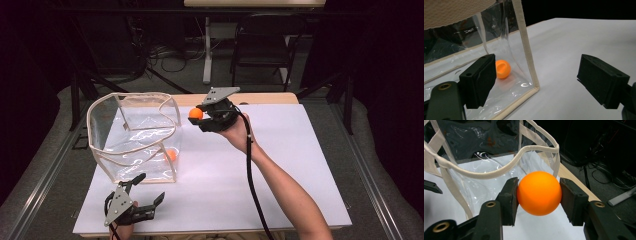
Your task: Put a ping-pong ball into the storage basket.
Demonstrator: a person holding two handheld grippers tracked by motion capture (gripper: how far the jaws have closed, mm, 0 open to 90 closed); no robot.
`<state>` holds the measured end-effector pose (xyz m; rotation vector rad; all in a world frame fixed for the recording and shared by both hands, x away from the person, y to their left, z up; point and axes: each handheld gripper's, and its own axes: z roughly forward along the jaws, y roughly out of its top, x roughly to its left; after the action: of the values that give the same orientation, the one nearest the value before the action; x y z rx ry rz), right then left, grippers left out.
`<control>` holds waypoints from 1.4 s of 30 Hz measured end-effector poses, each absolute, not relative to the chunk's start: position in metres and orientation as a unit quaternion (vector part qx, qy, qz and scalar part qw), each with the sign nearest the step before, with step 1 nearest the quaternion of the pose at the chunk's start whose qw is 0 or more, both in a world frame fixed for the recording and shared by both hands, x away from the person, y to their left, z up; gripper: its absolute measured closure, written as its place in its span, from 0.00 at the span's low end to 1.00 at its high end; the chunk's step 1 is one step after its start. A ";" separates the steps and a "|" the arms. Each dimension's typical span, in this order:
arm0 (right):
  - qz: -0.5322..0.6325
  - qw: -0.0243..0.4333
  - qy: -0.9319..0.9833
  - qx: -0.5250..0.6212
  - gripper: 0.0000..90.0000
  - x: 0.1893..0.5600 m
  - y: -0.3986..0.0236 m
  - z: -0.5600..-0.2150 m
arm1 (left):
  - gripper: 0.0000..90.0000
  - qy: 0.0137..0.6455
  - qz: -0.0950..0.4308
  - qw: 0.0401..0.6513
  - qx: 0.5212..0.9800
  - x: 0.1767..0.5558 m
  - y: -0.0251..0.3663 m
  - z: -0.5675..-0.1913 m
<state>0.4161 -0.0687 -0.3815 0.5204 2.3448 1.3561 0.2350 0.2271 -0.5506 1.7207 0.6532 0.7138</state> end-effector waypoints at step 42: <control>0.509 0.204 0.818 0.172 0.57 0.415 -0.049 -0.365 | 0.17 0.276 0.301 0.551 0.728 0.235 0.227 -0.551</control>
<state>0.4152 -0.0487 -0.3647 0.4809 2.2827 1.4201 0.2351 0.2273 -0.5507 1.7212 0.6526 0.7130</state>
